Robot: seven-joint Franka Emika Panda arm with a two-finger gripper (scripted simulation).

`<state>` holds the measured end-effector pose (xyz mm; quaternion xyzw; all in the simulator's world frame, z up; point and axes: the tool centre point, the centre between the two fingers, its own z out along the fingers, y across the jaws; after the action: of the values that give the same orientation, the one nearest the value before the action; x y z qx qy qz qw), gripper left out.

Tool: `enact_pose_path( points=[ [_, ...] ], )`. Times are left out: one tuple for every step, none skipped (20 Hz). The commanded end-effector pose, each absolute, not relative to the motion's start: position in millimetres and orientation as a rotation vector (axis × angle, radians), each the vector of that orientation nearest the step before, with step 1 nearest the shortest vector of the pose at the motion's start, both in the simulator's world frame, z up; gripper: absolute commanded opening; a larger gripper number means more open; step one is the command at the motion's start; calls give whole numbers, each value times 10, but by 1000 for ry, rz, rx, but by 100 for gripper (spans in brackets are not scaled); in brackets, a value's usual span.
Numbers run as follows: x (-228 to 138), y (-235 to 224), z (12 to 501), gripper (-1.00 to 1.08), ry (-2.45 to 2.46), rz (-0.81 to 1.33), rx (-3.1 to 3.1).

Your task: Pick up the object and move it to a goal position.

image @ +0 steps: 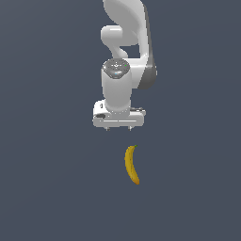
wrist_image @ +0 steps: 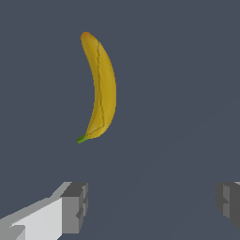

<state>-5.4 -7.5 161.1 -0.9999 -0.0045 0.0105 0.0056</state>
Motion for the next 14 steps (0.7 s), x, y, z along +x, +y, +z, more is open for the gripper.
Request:
enact_pose_path(
  points=[
    [-54,-76,1611,100,-14,33,-3130],
    [-53,-74,1611,100,-15,33,-3130],
    [-49,-67,1613,100,-19,32,-3130],
    [-43,-57,1615,100,-24,32,-3129],
    [-35,-44,1618,100,-32,31,-3129],
    [-26,-27,1623,100,-42,31,-3128],
    [-18,-11,1628,100,-52,30,-3127],
    [-13,1,1633,100,-60,30,-3126],
    [-11,9,1637,100,-65,29,-3125],
    [-11,12,1640,100,-68,29,-3125],
    [-12,10,1642,100,-68,29,-3125],
    [-13,12,1641,100,-68,29,-3125],
    [-11,10,1638,100,-66,29,-3125],
    [-5,11,1633,100,-64,29,-3126]
  ],
)
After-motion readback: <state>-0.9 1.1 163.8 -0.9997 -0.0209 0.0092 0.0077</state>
